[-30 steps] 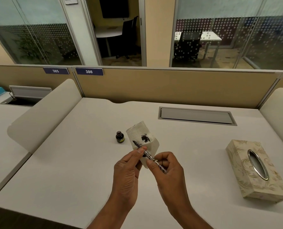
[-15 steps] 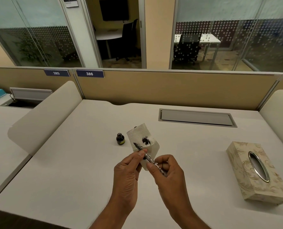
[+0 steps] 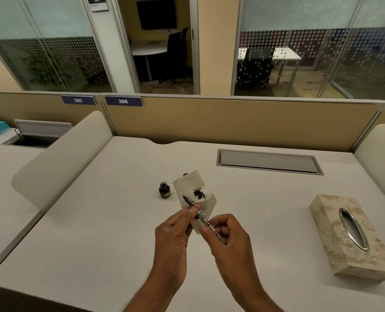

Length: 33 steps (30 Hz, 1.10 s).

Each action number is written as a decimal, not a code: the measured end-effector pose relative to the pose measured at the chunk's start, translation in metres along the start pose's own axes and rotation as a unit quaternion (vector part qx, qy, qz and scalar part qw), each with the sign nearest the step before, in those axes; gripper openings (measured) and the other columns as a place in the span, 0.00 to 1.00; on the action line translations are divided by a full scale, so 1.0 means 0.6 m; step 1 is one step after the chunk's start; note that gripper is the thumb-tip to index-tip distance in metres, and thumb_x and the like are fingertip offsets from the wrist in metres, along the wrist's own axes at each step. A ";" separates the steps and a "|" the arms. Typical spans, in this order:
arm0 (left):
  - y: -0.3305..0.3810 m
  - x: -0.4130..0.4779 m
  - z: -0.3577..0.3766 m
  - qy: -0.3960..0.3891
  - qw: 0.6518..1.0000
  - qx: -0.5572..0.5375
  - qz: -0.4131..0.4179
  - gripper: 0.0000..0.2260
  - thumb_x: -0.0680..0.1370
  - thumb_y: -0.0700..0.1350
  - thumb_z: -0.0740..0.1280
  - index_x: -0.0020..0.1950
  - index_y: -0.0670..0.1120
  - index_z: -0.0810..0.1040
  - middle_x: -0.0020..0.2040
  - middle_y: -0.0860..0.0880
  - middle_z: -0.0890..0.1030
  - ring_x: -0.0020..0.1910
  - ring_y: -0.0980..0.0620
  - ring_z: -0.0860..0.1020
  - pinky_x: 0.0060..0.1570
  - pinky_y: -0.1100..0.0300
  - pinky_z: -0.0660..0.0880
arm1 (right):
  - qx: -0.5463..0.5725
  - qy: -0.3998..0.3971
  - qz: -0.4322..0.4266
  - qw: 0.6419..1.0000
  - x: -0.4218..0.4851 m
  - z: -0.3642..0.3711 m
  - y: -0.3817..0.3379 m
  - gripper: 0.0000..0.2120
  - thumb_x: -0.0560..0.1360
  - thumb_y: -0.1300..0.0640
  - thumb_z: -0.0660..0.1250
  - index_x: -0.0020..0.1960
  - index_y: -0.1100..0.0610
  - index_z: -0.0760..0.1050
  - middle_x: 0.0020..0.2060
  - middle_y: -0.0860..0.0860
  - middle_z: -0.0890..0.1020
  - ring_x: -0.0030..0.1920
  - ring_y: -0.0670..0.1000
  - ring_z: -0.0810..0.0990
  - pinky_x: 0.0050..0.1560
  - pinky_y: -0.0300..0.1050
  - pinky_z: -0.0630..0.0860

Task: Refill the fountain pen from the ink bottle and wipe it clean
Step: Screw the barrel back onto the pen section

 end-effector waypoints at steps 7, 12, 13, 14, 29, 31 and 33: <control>0.000 0.001 -0.001 0.005 1.000 0.013 0.002 0.10 0.71 0.41 0.71 0.49 0.39 0.88 0.52 0.40 0.87 0.59 0.44 0.83 0.66 0.51 0.75 | -0.006 -0.008 -0.001 1.000 -0.002 0.000 0.003 0.04 0.76 0.50 0.71 0.48 0.48 0.78 0.34 0.54 0.80 0.31 0.43 0.75 0.35 0.37 0.75; 0.000 0.001 -0.001 0.009 1.000 0.028 -0.006 0.07 0.75 0.37 0.70 0.46 0.43 0.89 0.50 0.42 0.88 0.55 0.47 0.85 0.62 0.54 0.76 | -0.028 -0.005 -0.003 1.000 0.002 -0.001 0.015 0.04 0.77 0.52 0.70 0.43 0.48 0.78 0.36 0.50 0.83 0.38 0.51 0.81 0.39 0.42 0.79; 0.000 0.002 -0.001 0.009 1.000 0.027 -0.008 0.07 0.75 0.37 0.70 0.46 0.43 0.89 0.50 0.42 0.88 0.55 0.47 0.85 0.61 0.55 0.76 | -0.031 -0.005 -0.008 0.999 0.002 -0.001 0.016 0.04 0.77 0.52 0.70 0.43 0.48 0.78 0.36 0.49 0.83 0.39 0.51 0.81 0.39 0.42 0.79; 0.000 0.001 -0.001 0.009 1.000 0.023 -0.011 0.07 0.75 0.37 0.70 0.46 0.42 0.89 0.50 0.41 0.88 0.55 0.47 0.85 0.60 0.55 0.76 | -0.034 -0.005 -0.009 0.999 0.002 -0.001 0.016 0.04 0.77 0.52 0.70 0.43 0.48 0.78 0.36 0.49 0.83 0.39 0.50 0.81 0.39 0.41 0.79; -0.007 0.009 -0.001 0.006 1.000 0.008 -0.026 0.08 0.75 0.37 0.70 0.49 0.41 0.88 0.52 0.40 0.87 0.56 0.45 0.84 0.67 0.49 0.74 | -0.015 -0.031 0.042 0.999 -0.002 0.000 0.014 0.04 0.78 0.50 0.68 0.46 0.47 0.80 0.31 0.52 0.80 0.30 0.46 0.73 0.34 0.39 0.74; -0.009 0.010 -0.002 0.008 1.000 0.011 -0.027 0.07 0.76 0.37 0.70 0.48 0.41 0.88 0.52 0.41 0.87 0.57 0.45 0.83 0.67 0.48 0.74 | -0.036 -0.002 0.025 0.999 -0.002 -0.002 0.016 0.04 0.76 0.48 0.71 0.45 0.47 0.78 0.34 0.53 0.81 0.31 0.48 0.76 0.36 0.43 0.78; -0.012 0.011 -0.004 0.010 0.999 0.012 -0.030 0.07 0.75 0.37 0.70 0.49 0.41 0.88 0.52 0.40 0.87 0.57 0.44 0.83 0.68 0.47 0.74 | -0.052 0.002 0.012 0.999 -0.002 -0.003 0.014 0.05 0.77 0.51 0.70 0.43 0.49 0.76 0.33 0.52 0.82 0.31 0.47 0.77 0.36 0.43 0.78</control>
Point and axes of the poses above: each hand's wrist, its own x-axis towards the middle knuckle, its own z-axis out of the palm, y = z × x, the point moved 3 cm from there along x, towards the middle knuckle
